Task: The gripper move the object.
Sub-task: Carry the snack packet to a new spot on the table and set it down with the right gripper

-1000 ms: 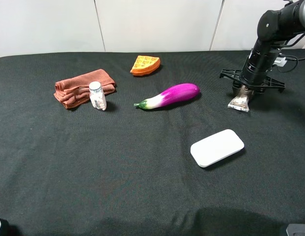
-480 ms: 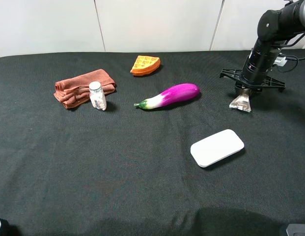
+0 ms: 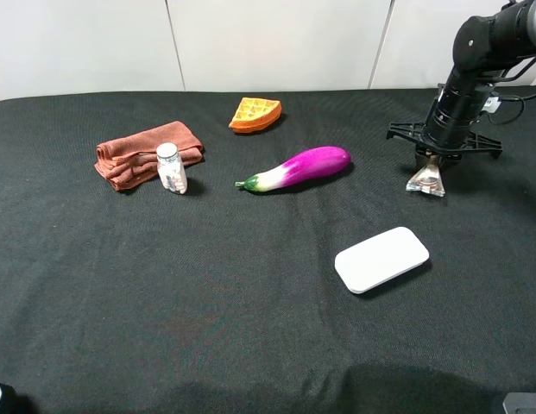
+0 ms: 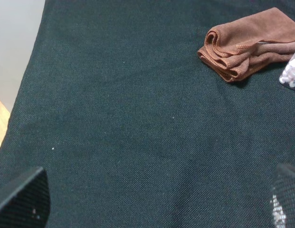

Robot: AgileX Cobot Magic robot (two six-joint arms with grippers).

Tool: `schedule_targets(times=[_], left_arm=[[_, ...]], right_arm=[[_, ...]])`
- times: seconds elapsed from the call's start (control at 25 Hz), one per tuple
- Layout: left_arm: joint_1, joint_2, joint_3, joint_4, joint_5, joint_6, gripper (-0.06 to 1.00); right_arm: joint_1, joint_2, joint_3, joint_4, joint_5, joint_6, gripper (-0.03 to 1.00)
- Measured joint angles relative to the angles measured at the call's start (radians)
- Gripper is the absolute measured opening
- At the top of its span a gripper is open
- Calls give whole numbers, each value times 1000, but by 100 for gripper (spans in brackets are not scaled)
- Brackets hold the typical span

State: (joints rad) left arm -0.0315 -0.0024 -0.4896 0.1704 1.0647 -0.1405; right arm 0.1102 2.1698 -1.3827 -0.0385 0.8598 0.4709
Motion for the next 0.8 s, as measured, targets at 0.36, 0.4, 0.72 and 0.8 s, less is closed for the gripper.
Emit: schedule_targets(times=[0.36,0.4,0.72,0.8], left_arm=[[0,0,0,0,0,0,95],[0,0,0,0,0,0,95],[0,0,0,0,0,0,95],[0,0,0,0,0,0,95]], right_arm=[[0,-69,-11,6,41,-82,14],[0,-79,-14,7,52,-101,14],[0,-133,-44,14,176,-269,14],[0,-153,-45,19,197,-308,14]])
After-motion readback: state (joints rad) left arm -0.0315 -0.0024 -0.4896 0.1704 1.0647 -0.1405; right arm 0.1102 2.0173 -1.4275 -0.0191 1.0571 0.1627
